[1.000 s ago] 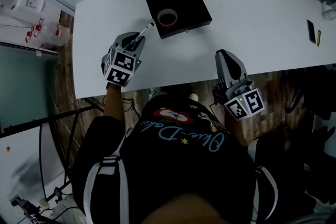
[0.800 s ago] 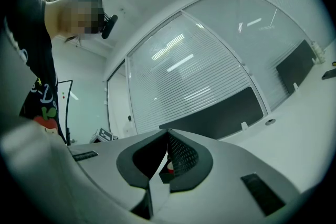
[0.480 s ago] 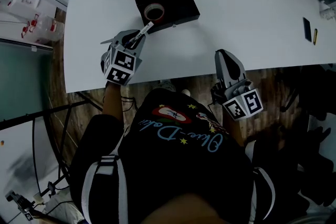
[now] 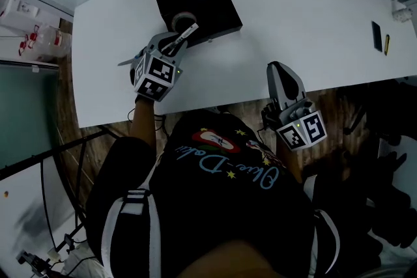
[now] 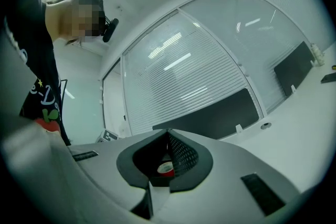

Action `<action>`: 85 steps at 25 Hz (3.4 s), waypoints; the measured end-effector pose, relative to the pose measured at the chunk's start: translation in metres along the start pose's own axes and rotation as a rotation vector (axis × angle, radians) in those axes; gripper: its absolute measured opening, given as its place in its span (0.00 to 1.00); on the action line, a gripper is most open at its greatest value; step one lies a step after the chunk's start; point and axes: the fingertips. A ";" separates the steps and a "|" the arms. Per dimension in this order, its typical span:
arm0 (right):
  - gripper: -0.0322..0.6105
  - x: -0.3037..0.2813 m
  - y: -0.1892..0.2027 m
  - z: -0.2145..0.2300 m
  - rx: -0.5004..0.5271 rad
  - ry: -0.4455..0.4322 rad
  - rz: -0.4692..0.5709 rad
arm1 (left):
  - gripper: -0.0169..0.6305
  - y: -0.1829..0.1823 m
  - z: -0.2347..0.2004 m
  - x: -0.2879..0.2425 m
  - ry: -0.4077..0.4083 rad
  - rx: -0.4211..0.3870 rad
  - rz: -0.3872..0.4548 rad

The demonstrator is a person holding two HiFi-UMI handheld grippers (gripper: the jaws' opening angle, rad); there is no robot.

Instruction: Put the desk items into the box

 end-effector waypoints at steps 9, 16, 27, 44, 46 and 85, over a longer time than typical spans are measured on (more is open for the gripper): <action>0.10 -0.003 -0.003 0.013 0.004 0.053 -0.004 | 0.18 -0.008 0.010 -0.034 0.083 -0.017 0.012; 0.10 0.005 -0.008 0.026 0.020 0.113 -0.021 | 0.18 -0.012 0.020 -0.058 0.128 -0.032 0.035; 0.10 0.012 -0.011 0.036 0.042 0.167 -0.049 | 0.18 0.000 0.033 -0.084 0.180 -0.045 0.024; 0.10 0.021 -0.011 0.044 0.047 0.223 -0.040 | 0.18 0.003 0.039 -0.098 0.246 -0.013 0.007; 0.10 0.020 -0.010 0.044 0.046 0.223 -0.041 | 0.18 0.003 0.039 -0.099 0.246 -0.007 0.009; 0.10 0.020 -0.007 0.035 0.036 0.195 -0.034 | 0.07 -0.010 0.024 -0.071 0.179 0.019 0.065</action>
Point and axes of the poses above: the fingertips, and each gripper's own axes: x backward along the fingers, z to its right, y out of its underside, and after that the axes turned 6 degrees about -y, right-handed
